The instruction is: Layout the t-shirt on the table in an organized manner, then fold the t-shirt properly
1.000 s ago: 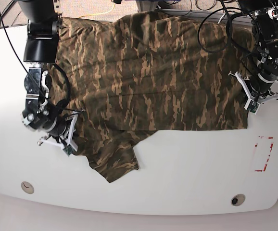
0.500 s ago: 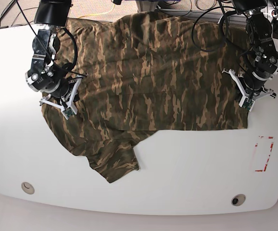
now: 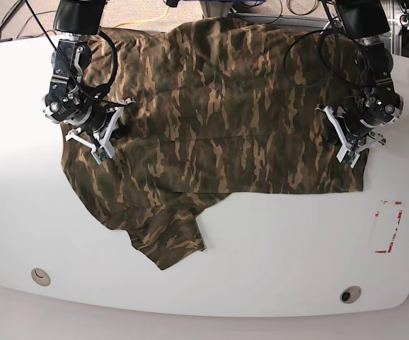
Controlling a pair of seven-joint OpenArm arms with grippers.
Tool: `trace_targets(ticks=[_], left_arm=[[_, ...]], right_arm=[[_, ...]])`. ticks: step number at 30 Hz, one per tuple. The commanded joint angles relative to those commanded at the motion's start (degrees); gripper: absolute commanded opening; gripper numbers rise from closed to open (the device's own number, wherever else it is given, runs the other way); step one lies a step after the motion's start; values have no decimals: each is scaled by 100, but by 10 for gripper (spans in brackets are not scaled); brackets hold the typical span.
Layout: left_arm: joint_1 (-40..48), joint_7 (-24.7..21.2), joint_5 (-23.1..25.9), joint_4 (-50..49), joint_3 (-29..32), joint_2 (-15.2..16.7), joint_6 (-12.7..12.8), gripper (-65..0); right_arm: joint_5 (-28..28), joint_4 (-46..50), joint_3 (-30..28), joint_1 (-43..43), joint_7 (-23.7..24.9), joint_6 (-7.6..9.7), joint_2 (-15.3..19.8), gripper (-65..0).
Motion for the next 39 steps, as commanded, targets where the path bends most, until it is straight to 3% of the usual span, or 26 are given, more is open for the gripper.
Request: trace_targets(ticks=[13,24,32,39], left_arm=[[-1336,-932,9,-1925,554,-18,26,-628],[-2057,-1556,9,-2760,747,-26,26,-628],[-2066,-1521,9,-2242,756,-26,26,-628],[-1802,-1178,9,-1064,738,-149,26,-628]], right_arm=[[-9,-1521,-26,897,571,0,369,-642],[-9,-2945,-53,1820,1301,0,659,-642],[0,-2998,-53,2171,1213,0,659,-642],[18,-1829,-35,2171,334,0,624,-642]])
